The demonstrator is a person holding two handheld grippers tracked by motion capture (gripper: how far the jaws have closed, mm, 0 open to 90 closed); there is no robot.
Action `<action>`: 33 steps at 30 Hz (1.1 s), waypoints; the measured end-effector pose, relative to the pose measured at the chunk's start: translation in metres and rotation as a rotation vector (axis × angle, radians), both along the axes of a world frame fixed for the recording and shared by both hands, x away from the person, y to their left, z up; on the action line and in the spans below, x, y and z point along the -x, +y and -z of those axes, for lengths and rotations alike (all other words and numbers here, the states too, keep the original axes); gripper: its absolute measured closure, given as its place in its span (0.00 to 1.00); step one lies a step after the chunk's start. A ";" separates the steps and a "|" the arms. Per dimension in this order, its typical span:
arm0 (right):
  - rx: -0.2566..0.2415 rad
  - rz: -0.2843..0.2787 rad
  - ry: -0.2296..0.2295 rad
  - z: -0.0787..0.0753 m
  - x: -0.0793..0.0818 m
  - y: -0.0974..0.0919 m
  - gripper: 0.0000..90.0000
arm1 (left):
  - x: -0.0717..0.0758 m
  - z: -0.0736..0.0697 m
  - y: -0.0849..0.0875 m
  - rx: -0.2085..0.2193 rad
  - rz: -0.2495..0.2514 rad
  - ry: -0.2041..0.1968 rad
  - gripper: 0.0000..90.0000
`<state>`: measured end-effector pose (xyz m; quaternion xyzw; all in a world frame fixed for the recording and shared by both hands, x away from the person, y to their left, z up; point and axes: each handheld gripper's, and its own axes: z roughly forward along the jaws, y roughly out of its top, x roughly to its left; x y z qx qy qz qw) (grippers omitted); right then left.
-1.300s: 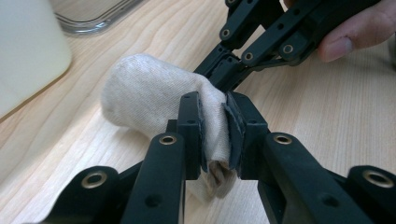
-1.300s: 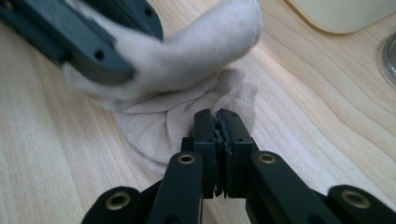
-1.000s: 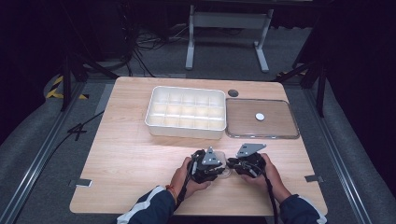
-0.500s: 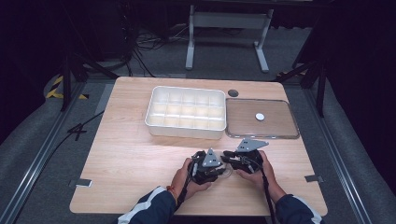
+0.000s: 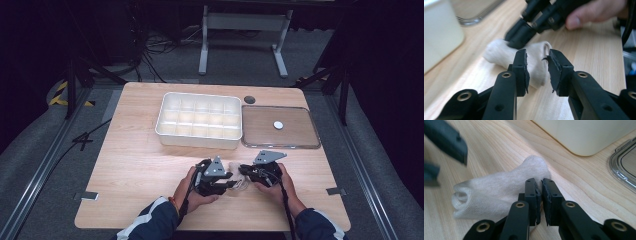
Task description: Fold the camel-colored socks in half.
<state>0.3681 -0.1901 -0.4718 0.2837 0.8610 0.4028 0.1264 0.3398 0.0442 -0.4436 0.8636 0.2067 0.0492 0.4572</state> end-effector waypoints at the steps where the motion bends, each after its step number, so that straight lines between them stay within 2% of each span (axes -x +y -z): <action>1: 0.003 0.000 -0.004 0.000 0.001 0.001 0.92 | -0.002 0.000 0.000 0.016 -0.009 0.005 0.78; 4: 0.019 -0.002 -0.019 -0.001 0.002 0.003 0.92 | -0.002 0.004 -0.005 0.017 -0.007 0.008 0.79; 7: 0.035 -0.006 -0.030 -0.001 0.005 0.005 0.92 | 0.001 0.014 -0.017 -0.006 0.034 -0.003 0.80; 12: 0.062 -0.006 -0.062 -0.001 0.008 0.008 0.93 | 0.008 0.024 -0.028 -0.091 0.099 -0.048 0.85; 15: 0.068 0.001 -0.072 -0.001 0.009 0.010 0.93 | 0.009 0.026 -0.029 -0.098 0.099 -0.048 0.86; 19: 0.069 0.011 -0.068 -0.002 0.008 0.007 0.91 | 0.010 0.027 -0.029 -0.118 0.105 -0.073 0.87; 23: 0.080 0.040 -0.080 -0.004 0.005 0.004 0.91 | 0.009 0.029 -0.028 -0.101 0.101 -0.054 0.88; 25: 0.060 0.066 -0.082 -0.007 0.003 0.000 0.92 | 0.009 0.030 -0.028 -0.099 0.102 -0.054 0.88; 26: 0.020 0.072 -0.075 -0.009 0.002 -0.002 0.92 | 0.008 0.030 -0.028 -0.098 0.104 -0.053 0.88; 28: -0.070 0.045 -0.068 -0.013 0.002 -0.002 0.91 | 0.008 0.030 -0.028 -0.086 0.100 -0.046 0.88; 29: -0.084 0.015 -0.078 -0.016 0.003 0.000 0.91 | 0.008 0.030 -0.028 -0.087 0.101 -0.046 0.88; 31: -0.088 -0.038 -0.085 -0.018 0.004 0.007 0.91 | 0.008 0.030 -0.027 -0.088 0.097 -0.041 0.88; 33: -0.059 -0.075 -0.087 -0.016 0.005 0.016 0.91 | 0.008 0.031 -0.027 -0.087 0.098 -0.038 0.88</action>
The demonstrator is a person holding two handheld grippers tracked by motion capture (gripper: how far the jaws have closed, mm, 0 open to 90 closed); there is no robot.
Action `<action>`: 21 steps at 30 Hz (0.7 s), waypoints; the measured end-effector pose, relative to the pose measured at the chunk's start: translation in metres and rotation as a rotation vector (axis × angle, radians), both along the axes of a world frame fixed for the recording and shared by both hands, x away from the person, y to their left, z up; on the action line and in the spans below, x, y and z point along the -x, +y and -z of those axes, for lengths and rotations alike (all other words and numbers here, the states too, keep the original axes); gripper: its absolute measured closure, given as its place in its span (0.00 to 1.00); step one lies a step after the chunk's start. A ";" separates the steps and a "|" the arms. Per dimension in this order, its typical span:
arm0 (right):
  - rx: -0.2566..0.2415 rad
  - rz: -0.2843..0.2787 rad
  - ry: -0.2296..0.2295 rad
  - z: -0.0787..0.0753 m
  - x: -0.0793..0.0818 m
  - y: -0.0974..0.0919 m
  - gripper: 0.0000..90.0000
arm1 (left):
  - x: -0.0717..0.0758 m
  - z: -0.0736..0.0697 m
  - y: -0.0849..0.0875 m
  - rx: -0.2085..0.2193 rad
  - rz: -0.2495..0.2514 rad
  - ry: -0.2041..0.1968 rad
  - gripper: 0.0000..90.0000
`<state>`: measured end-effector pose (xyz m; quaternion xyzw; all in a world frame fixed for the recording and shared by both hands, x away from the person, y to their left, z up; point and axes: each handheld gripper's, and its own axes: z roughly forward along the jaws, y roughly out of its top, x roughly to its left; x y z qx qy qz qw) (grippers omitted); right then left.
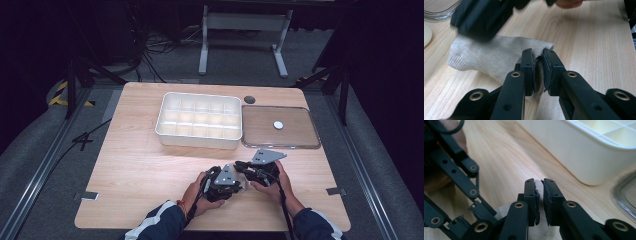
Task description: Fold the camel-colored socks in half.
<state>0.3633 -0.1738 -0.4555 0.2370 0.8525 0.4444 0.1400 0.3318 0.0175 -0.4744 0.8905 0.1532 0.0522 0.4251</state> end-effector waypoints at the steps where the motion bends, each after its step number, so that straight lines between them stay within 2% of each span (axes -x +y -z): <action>1: 0.005 -0.016 0.005 0.001 0.000 0.003 0.91 | 0.000 0.001 0.000 0.007 -0.001 -0.001 0.88; 2: 0.016 -0.034 0.013 0.004 -0.002 0.008 0.91 | 0.000 0.001 0.000 0.006 -0.001 0.000 0.89; 5: 0.044 -0.030 0.013 0.009 -0.009 0.013 0.91 | -0.001 0.000 0.001 0.000 -0.003 0.003 0.89; 8: 0.076 0.017 0.025 0.013 -0.017 0.015 0.92 | -0.001 0.000 0.001 0.002 -0.001 0.001 0.89; 12: 0.090 0.061 0.057 0.017 -0.029 0.015 0.92 | -0.001 0.001 0.002 0.010 -0.005 0.009 0.89; 15: 0.117 0.092 0.059 0.018 -0.033 0.013 0.91 | -0.002 0.002 0.002 0.015 0.000 0.006 0.89; 18: 0.091 0.133 0.076 0.016 -0.037 0.006 0.88 | -0.003 0.002 0.002 0.020 0.000 0.008 0.89; 21: 0.056 0.140 0.072 0.009 -0.036 -0.003 0.85 | -0.003 0.003 0.002 0.025 -0.001 0.012 0.89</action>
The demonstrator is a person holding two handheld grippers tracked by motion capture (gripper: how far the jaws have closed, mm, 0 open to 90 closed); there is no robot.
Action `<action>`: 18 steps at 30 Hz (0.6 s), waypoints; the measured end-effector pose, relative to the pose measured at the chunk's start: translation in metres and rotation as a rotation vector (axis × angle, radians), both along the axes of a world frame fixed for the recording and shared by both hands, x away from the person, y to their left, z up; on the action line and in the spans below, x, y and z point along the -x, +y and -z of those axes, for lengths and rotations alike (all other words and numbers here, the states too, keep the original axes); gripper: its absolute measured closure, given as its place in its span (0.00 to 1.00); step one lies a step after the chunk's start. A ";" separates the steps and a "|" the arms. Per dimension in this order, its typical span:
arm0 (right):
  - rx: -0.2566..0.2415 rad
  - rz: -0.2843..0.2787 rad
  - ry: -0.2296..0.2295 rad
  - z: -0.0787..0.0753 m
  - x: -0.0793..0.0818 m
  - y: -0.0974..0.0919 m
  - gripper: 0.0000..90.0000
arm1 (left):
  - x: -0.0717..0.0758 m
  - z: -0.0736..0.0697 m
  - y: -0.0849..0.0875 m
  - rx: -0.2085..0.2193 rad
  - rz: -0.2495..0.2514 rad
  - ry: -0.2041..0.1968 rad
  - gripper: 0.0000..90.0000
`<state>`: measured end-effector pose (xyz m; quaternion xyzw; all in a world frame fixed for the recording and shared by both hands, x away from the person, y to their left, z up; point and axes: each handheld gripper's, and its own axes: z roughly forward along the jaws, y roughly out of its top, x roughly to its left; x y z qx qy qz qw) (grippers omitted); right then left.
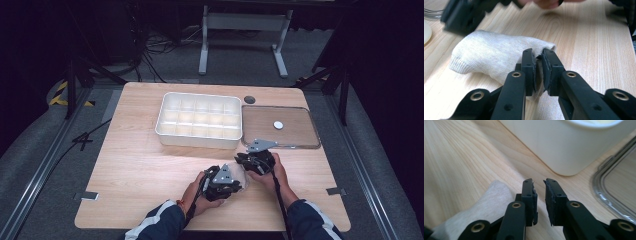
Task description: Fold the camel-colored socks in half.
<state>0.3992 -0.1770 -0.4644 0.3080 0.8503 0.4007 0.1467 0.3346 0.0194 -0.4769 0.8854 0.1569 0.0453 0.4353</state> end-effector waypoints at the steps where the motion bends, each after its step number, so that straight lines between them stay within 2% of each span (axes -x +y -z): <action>1: -0.021 -0.011 0.000 -0.003 0.001 -0.003 0.84 | 0.000 0.000 0.000 -0.002 0.001 -0.001 0.89; 5: -0.043 -0.090 -0.010 -0.015 0.013 -0.013 0.76 | 0.000 -0.001 -0.001 -0.011 0.004 -0.007 0.89; 8: -0.030 -0.154 -0.010 -0.020 0.021 -0.017 0.76 | 0.001 -0.001 -0.002 -0.023 0.001 -0.014 0.89; 10: -0.050 -0.168 -0.019 -0.022 0.025 -0.022 0.79 | 0.001 -0.001 -0.002 -0.021 0.000 -0.016 0.89; 13: -0.005 -0.173 -0.008 -0.016 0.028 -0.022 0.83 | 0.002 -0.001 -0.002 -0.026 0.004 -0.019 0.90; 15: -0.011 -0.172 0.008 -0.011 0.026 -0.022 0.82 | 0.002 -0.002 -0.002 -0.035 0.009 -0.025 0.90; 18: 0.021 -0.174 0.020 -0.002 0.023 -0.018 0.80 | 0.002 -0.002 -0.002 -0.036 0.006 -0.022 0.90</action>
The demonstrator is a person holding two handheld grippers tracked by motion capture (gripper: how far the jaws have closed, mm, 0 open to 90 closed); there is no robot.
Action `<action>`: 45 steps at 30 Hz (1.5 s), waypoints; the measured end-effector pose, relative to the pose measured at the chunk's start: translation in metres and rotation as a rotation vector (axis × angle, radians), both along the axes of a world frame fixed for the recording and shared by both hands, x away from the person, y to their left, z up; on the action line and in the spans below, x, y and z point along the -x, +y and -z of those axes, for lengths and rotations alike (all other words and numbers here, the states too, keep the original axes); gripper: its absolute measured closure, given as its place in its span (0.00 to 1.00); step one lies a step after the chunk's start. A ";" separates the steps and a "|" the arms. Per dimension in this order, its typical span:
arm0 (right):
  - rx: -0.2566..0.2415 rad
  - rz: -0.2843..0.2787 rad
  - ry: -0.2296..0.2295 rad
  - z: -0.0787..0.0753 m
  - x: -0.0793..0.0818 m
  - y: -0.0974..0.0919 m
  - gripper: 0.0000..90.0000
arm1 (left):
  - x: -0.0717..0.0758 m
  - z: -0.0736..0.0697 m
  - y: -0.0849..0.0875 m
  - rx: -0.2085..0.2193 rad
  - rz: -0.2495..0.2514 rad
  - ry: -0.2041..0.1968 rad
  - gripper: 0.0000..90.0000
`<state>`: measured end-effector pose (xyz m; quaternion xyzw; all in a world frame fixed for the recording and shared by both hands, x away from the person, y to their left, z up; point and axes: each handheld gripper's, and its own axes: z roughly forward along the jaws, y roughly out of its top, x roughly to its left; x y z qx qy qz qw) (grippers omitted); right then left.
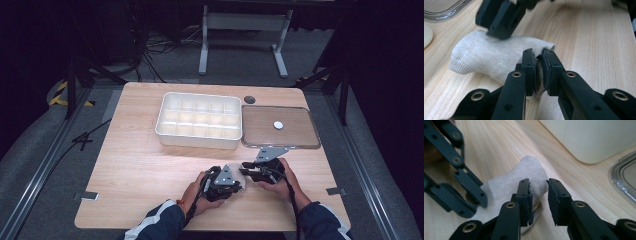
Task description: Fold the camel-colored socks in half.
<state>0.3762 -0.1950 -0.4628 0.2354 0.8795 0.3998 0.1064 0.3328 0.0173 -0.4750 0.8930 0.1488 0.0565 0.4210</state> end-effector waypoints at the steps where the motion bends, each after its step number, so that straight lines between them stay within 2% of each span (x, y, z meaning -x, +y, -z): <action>1: 0.004 0.001 0.002 0.002 -0.001 0.001 0.80 | 0.000 0.000 0.000 -0.004 0.004 -0.003 0.90; 3: 0.001 0.005 0.008 0.004 -0.002 0.001 0.80 | -0.001 -0.001 -0.001 -0.005 0.007 -0.002 0.90; 6: 0.028 0.032 0.002 0.006 -0.003 -0.001 0.80 | -0.003 0.000 -0.001 0.004 0.012 0.003 0.90; 8: 0.009 0.037 0.020 0.007 -0.005 -0.003 0.80 | -0.003 0.000 -0.001 0.007 0.012 0.004 0.90; 10: 0.013 0.047 0.024 0.007 -0.005 -0.004 0.80 | -0.002 0.000 -0.001 0.004 0.009 0.003 0.89; 12: 0.039 0.069 0.020 0.008 -0.005 -0.003 0.83 | -0.002 0.000 -0.001 0.002 0.008 0.003 0.89; 13: 0.094 0.096 0.002 0.010 -0.006 -0.003 0.81 | -0.001 0.000 -0.001 0.004 0.005 0.005 0.90; 15: 0.089 0.109 0.014 0.011 -0.008 -0.007 0.80 | -0.001 0.000 -0.001 0.000 0.002 -0.003 0.89; 16: 0.096 0.115 -0.004 0.008 -0.007 -0.009 0.81 | 0.000 0.000 -0.002 0.000 0.002 -0.007 0.89; 17: 0.060 0.118 -0.021 0.002 -0.006 -0.013 0.81 | 0.000 0.000 -0.002 -0.003 0.003 -0.008 0.89; 19: -0.043 0.117 -0.004 -0.007 -0.004 -0.017 0.81 | 0.000 0.000 -0.002 -0.004 0.004 -0.003 0.89; 20: -0.065 0.111 -0.012 -0.009 -0.003 -0.016 0.82 | 0.000 0.000 -0.002 -0.001 0.004 -0.001 0.90; 22: -0.089 0.060 -0.022 -0.012 0.002 -0.010 0.84 | -0.001 0.000 -0.002 -0.002 0.008 -0.003 0.90; 25: -0.074 -0.016 -0.014 -0.010 0.007 0.003 0.89 | -0.001 0.000 -0.002 -0.004 0.010 -0.002 0.90; 28: 0.003 -0.048 0.007 0.000 0.008 0.012 0.94 | -0.001 0.000 -0.002 -0.012 0.015 -0.011 0.90; 30: -0.009 -0.035 0.033 0.004 0.006 0.010 0.96 | -0.001 0.000 -0.002 -0.010 0.012 -0.010 0.90; 34: -0.009 -0.010 0.045 0.006 0.003 0.008 0.97 | 0.000 0.000 -0.002 -0.006 0.006 -0.005 0.90; 39: 0.044 0.024 0.012 0.004 0.006 0.014 0.98 | -0.001 0.000 -0.002 -0.002 0.007 -0.003 0.90; 42: 0.056 0.045 -0.004 0.002 0.004 0.016 0.97 | -0.001 0.001 -0.001 0.002 0.003 -0.001 0.90; 44: 0.052 0.076 -0.039 -0.001 0.002 0.020 0.96 | -0.002 0.001 -0.002 0.011 0.004 0.008 0.90; 45: 0.009 0.068 -0.047 -0.005 0.001 0.023 0.97 | -0.002 0.001 -0.001 0.013 0.002 0.010 0.90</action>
